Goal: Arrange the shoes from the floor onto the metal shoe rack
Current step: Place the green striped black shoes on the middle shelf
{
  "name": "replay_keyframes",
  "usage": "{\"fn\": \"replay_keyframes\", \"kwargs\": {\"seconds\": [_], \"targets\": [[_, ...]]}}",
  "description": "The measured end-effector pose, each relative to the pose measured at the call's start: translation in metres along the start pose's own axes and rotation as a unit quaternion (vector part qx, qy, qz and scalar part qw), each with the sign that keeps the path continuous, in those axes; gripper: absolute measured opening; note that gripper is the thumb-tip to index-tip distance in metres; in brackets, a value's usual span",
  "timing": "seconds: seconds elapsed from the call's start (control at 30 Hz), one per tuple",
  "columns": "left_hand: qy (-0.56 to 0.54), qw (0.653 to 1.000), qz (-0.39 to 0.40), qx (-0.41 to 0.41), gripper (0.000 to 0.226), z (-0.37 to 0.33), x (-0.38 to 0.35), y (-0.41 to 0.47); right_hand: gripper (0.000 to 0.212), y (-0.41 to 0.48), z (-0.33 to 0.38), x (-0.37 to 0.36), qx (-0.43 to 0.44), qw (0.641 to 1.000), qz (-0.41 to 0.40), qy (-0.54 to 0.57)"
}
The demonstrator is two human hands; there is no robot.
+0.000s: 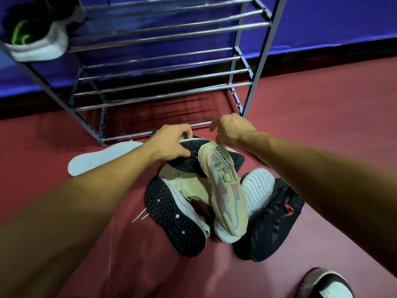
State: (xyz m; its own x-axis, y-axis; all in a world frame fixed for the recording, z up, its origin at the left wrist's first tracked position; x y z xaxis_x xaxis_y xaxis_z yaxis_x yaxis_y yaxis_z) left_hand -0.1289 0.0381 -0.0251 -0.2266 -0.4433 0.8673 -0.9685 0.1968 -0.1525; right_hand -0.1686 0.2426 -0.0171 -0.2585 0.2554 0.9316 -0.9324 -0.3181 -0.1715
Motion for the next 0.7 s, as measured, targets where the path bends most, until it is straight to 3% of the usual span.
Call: {"fn": "replay_keyframes", "kwargs": {"seconds": [0.3,0.47,0.53,0.7], "targets": [[0.055,0.998,0.021,-0.027,0.028,-0.036,0.045,-0.025,0.053,-0.018,0.049,0.039,0.099,0.99,0.096,-0.041],[0.113,0.992,0.031,-0.044,0.029,-0.069,0.088,-0.038,0.023,-0.029,0.07,0.081,0.156,0.971,0.134,-0.125],[0.119,0.992,0.024,-0.043,0.026,-0.08,0.115,-0.043,0.006,-0.03,0.075,0.097,0.153,0.974,0.133,-0.098],[0.096,0.993,-0.069,-0.023,0.023,-0.091,0.166,-0.058,0.017,-0.041,0.092,0.134,0.096,0.988,0.112,0.055]]}}
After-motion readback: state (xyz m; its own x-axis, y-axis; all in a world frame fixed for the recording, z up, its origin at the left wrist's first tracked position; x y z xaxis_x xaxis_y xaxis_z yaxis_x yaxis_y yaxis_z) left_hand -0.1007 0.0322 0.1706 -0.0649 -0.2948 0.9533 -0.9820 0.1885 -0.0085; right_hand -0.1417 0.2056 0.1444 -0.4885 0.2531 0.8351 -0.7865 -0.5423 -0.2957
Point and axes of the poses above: each hand's wrist, its own y-axis towards the middle knuckle, its own x-axis out of the back of the hand, z = x × y, the point moved 1 cm from there along y, towards the middle knuckle, and after that the axes turned 3 degrees about -z, right-handed, at the moved point
